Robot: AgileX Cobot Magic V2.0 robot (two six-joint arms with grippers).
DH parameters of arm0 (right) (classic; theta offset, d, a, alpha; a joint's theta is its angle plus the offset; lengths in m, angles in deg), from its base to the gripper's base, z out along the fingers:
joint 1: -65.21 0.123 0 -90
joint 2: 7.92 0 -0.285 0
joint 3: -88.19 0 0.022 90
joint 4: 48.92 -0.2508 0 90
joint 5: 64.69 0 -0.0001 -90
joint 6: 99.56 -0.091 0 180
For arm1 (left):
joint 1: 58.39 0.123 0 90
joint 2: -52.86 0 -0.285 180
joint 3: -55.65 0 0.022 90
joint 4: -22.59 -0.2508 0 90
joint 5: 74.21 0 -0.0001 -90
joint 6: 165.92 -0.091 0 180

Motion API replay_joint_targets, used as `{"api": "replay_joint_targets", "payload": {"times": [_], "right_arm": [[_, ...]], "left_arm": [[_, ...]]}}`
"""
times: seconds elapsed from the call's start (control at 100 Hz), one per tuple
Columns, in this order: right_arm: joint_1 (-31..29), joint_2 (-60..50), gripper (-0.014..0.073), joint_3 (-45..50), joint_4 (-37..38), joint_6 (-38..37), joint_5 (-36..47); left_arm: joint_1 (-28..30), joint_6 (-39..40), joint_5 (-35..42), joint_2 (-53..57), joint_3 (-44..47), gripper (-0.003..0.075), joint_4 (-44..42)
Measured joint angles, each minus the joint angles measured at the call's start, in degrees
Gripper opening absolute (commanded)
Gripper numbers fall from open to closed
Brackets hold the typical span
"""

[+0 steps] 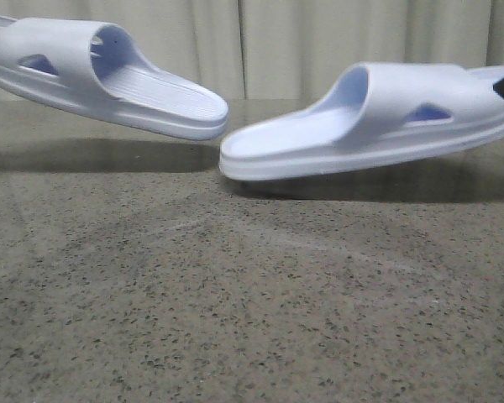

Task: Insert blue slippers together front up
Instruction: 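Close both grippers on the slipper heels and lift them, then raise both slippers and bring them together above the table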

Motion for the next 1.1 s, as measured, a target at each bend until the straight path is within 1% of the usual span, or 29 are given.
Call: {"api": "replay_joint_targets", "payload": {"times": [0.14, 0.3, 0.63, 0.87, 1.1], "right_arm": [[-2.49, -0.87, -0.0101, -1.48, -5.54, 1.45, -2.66], [-3.12, -1.72, -0.0102, -2.40, -7.47, 2.05, -4.34], [0.51, -1.72, -0.0102, -2.40, -10.18, 5.06, -4.15], [3.66, 1.44, -0.0102, -2.88, -12.87, 6.77, -3.65], [7.69, 4.13, -0.0101, -2.88, -15.90, 9.63, -2.62]], "left_arm": [[2.59, 0.00, -2.40, 1.54, 0.00, 0.0015, -0.28], [3.37, 0.00, -4.78, 2.02, 0.00, 0.0015, 0.08], [3.27, 0.00, -12.09, 2.02, 0.00, 0.0015, 7.52], [0.57, 0.00, -13.95, 2.02, 0.00, 0.0015, 11.22], [-3.91, 0.00, -13.85, 2.02, 0.00, 0.0015, 14.51]]}}
